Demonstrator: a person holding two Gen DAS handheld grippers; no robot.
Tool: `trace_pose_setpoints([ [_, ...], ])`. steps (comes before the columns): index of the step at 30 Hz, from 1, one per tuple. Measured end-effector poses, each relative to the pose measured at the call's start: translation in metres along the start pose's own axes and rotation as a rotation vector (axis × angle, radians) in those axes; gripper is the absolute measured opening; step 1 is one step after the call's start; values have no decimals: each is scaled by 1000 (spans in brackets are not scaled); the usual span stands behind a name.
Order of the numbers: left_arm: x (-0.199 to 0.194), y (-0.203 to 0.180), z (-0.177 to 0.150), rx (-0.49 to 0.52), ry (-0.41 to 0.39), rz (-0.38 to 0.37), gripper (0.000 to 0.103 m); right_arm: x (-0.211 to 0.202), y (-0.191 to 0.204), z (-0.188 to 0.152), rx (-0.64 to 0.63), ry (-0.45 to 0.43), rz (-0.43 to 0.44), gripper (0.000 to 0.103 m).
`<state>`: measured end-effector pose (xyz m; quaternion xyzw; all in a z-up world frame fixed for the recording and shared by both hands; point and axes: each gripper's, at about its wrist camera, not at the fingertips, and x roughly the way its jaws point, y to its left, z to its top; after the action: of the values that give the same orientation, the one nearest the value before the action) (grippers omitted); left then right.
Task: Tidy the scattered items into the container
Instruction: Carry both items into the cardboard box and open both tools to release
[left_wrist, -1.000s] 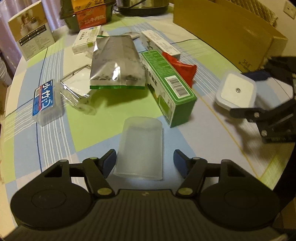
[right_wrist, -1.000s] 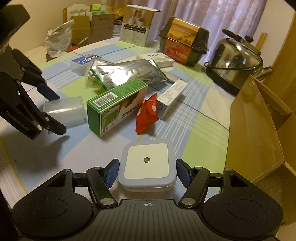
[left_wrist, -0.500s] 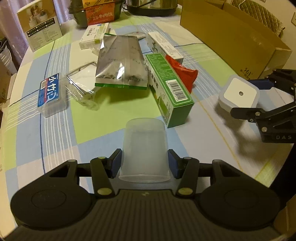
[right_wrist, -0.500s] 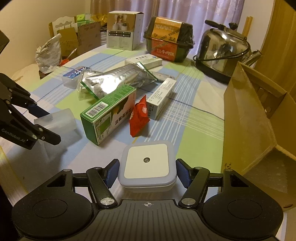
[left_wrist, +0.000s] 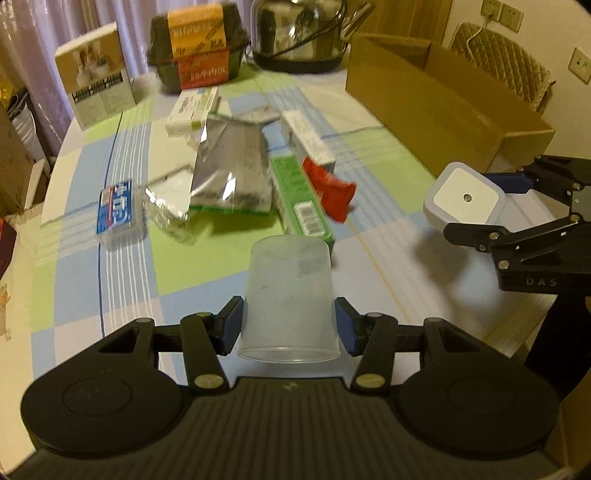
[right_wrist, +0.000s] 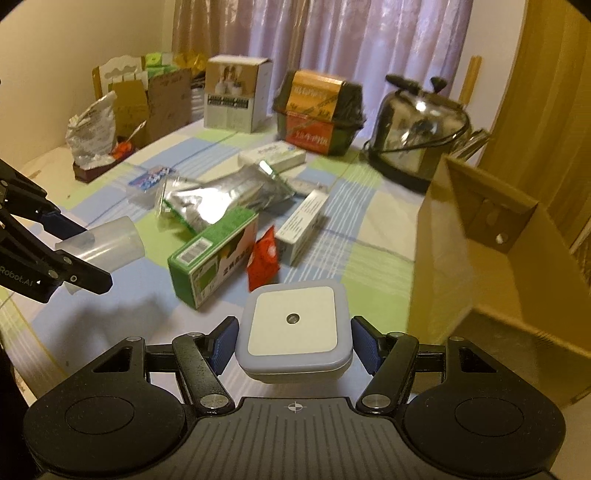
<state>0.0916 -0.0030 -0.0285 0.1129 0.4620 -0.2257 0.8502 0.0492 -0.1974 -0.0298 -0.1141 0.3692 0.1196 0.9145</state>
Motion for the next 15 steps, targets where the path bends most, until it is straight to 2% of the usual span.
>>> trace_pose_setpoints([
  [8,-27,-35,39,52,-93,-19,48,-43,-24,20,4,-94,-67,68],
  [15,-36,-83,84,109,-174,-78,48,-73,-72,33,45,-165,-165,68],
])
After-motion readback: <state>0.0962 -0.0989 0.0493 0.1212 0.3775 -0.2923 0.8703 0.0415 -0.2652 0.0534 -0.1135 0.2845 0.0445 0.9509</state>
